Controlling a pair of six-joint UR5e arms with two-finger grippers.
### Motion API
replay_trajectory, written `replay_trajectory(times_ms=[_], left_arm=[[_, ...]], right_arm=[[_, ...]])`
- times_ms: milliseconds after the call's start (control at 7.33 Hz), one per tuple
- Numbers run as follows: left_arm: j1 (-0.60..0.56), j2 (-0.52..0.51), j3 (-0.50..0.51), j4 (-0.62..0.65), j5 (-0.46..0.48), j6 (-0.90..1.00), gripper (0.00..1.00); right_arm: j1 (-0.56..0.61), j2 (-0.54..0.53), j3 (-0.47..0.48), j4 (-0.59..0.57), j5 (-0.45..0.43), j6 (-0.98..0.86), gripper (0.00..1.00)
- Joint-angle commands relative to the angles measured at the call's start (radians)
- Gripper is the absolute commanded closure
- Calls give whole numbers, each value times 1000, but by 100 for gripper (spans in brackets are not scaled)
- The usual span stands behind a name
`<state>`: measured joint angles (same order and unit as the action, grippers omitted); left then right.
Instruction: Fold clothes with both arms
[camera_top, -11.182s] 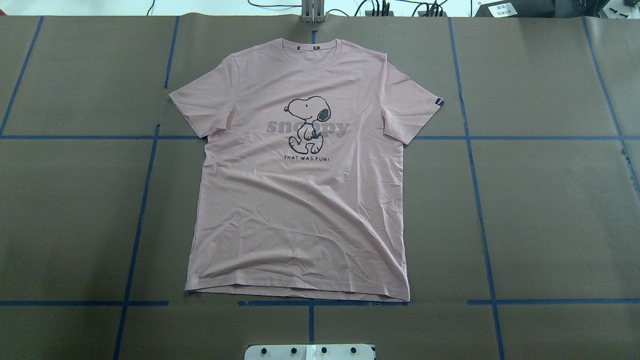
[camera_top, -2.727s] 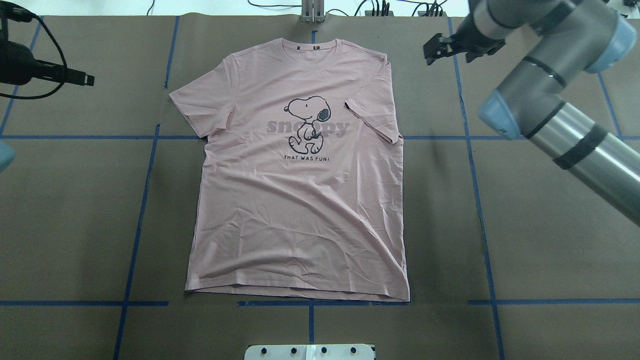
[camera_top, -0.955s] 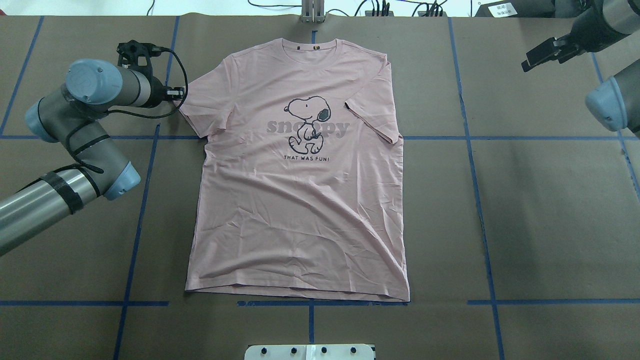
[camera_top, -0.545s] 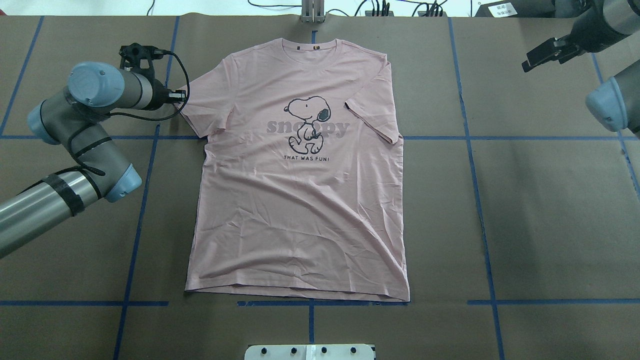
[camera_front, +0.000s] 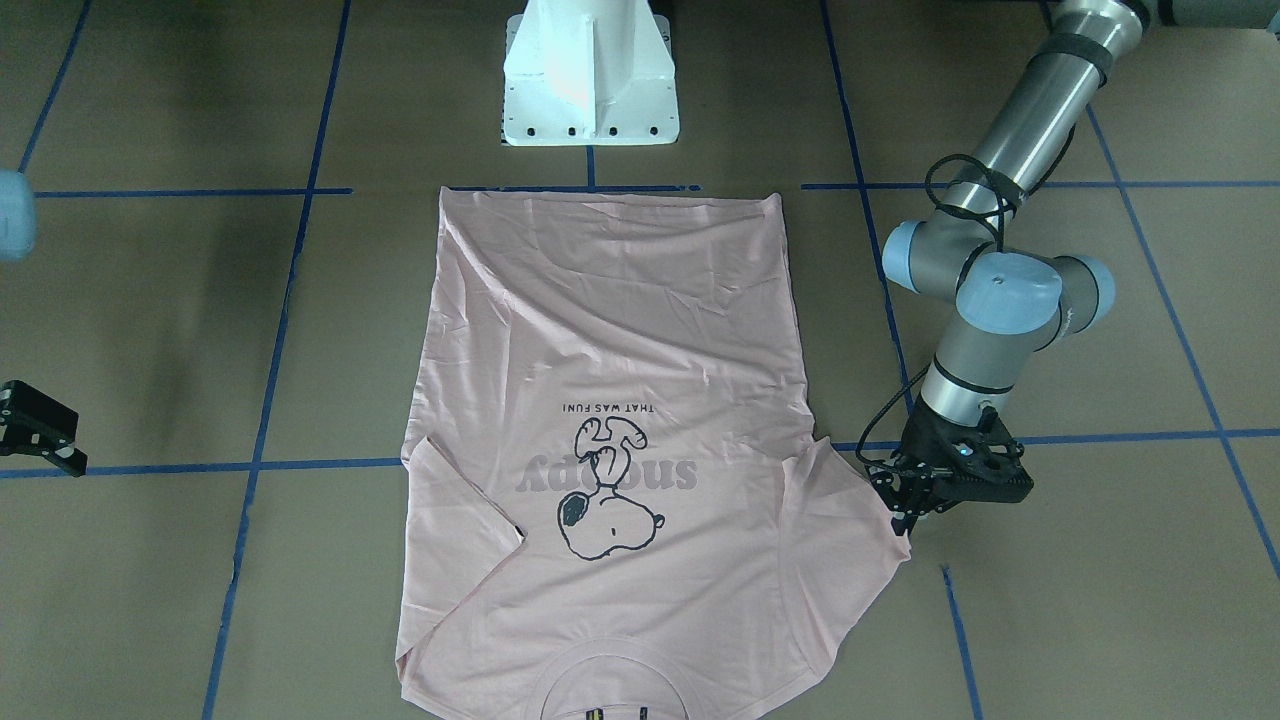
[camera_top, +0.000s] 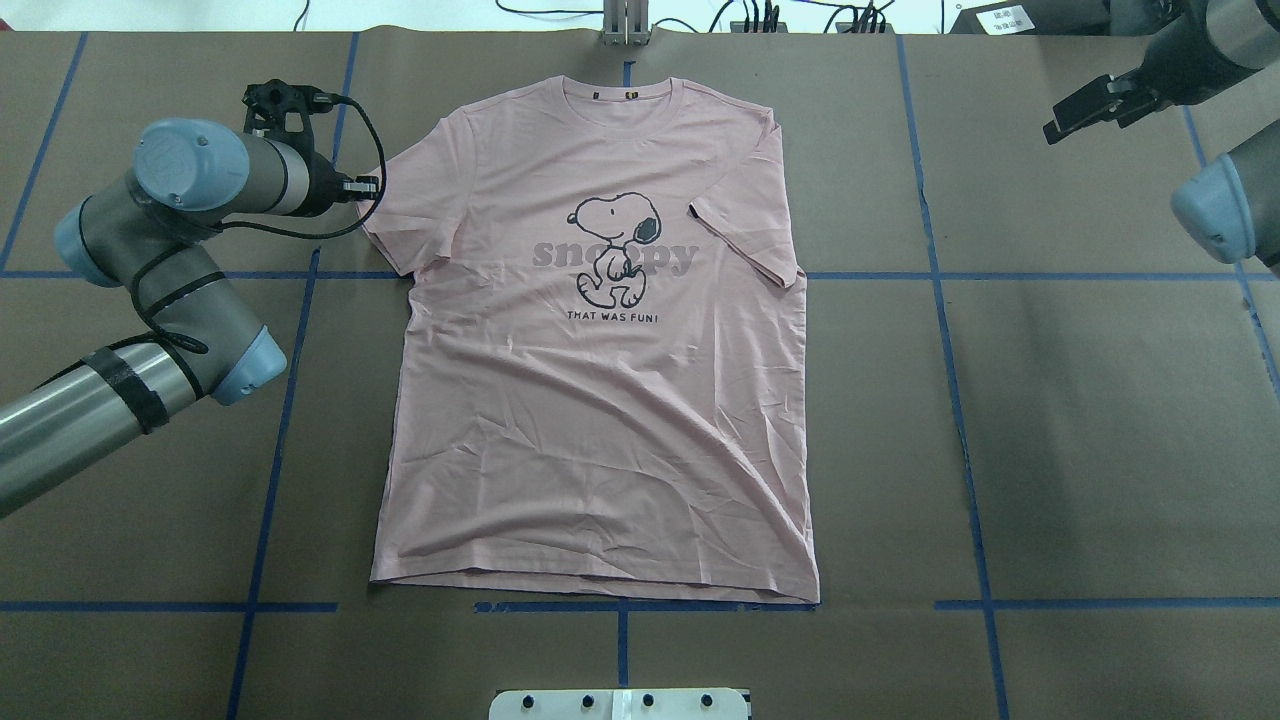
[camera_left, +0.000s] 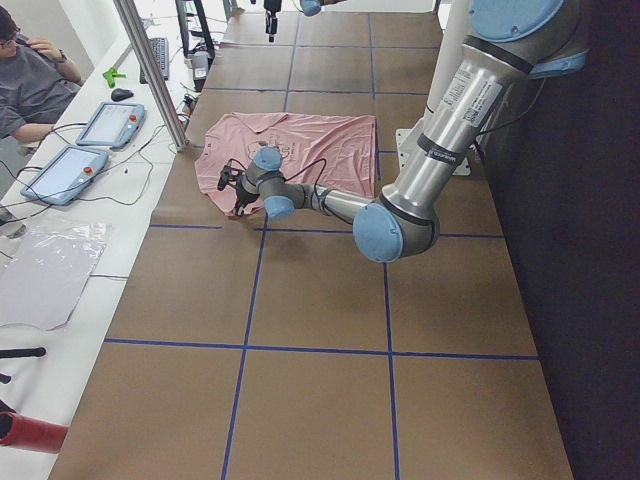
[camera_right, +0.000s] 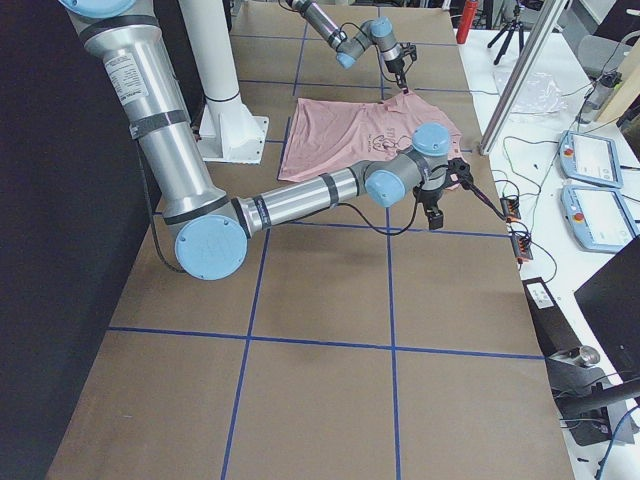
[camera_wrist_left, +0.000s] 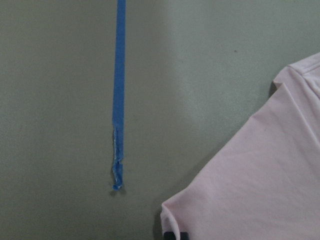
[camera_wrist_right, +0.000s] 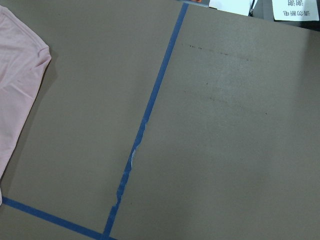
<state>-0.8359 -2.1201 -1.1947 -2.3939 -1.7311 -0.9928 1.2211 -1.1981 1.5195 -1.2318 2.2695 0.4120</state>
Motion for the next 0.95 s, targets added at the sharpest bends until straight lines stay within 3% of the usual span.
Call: replay_trajectory(times_ms=[0, 273, 409, 682, 818], left_arm=[[3, -15, -147, 205, 1, -15, 100], [61, -139, -151, 406, 7, -152, 100], [90, -220, -84, 450, 46, -191, 100], [107, -389, 163, 447, 74, -280, 100], [107, -392, 174, 446, 100, -268, 100]], right_arm=[[0, 0, -1, 0, -1, 2, 0], [0, 0, -1, 0, 1, 4, 0], [0, 0, -1, 0, -1, 4, 0], [0, 0, -1, 0, 1, 4, 0], [-2, 2, -1, 0, -1, 5, 0]])
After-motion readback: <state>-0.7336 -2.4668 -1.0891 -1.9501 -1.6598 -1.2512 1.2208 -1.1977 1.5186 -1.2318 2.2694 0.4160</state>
